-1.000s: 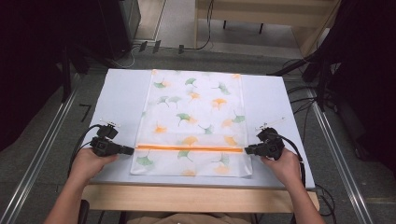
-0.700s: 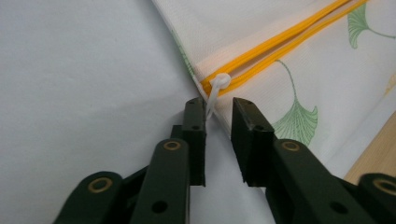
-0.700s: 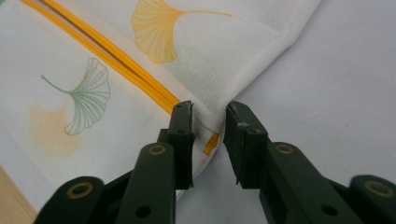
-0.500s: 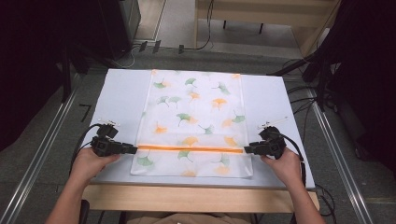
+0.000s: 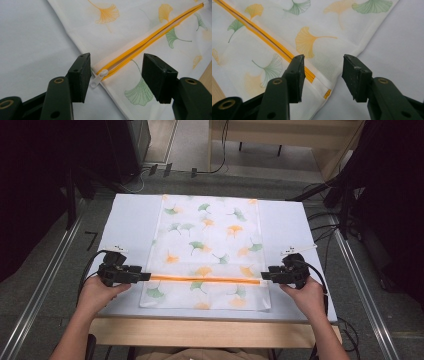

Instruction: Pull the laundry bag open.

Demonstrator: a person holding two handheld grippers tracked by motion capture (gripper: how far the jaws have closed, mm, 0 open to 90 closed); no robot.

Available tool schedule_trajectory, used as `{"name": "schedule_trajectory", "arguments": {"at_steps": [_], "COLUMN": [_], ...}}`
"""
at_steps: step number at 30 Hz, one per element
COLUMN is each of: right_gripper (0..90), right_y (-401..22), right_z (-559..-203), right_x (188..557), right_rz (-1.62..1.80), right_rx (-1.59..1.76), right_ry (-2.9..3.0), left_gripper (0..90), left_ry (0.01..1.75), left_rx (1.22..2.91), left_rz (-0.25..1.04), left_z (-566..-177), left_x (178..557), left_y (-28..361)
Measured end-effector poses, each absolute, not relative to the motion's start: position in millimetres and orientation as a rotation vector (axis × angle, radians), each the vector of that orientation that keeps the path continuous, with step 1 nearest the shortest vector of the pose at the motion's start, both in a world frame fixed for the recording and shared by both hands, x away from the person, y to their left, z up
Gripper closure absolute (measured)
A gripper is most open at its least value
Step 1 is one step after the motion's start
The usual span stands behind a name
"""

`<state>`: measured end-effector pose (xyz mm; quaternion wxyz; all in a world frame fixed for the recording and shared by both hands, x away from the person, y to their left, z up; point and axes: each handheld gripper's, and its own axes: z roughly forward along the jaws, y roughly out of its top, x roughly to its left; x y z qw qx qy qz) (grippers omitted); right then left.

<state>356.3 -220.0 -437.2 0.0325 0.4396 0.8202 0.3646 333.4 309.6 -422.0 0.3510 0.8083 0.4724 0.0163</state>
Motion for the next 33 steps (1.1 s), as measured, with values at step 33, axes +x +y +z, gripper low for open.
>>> {"name": "schedule_trajectory", "arguments": {"at_steps": [33], "right_gripper": [44.6], "right_y": [-249.4], "right_z": [-440.7], "right_x": [360.1], "right_rz": [1.167], "right_rx": [1.377], "right_ry": [2.385], "left_gripper": [34.6], "left_ry": [1.269], "left_rx": [2.041], "left_rz": [0.219], "left_z": [-420.8], "left_x": [340.8], "left_y": [337.3]}}
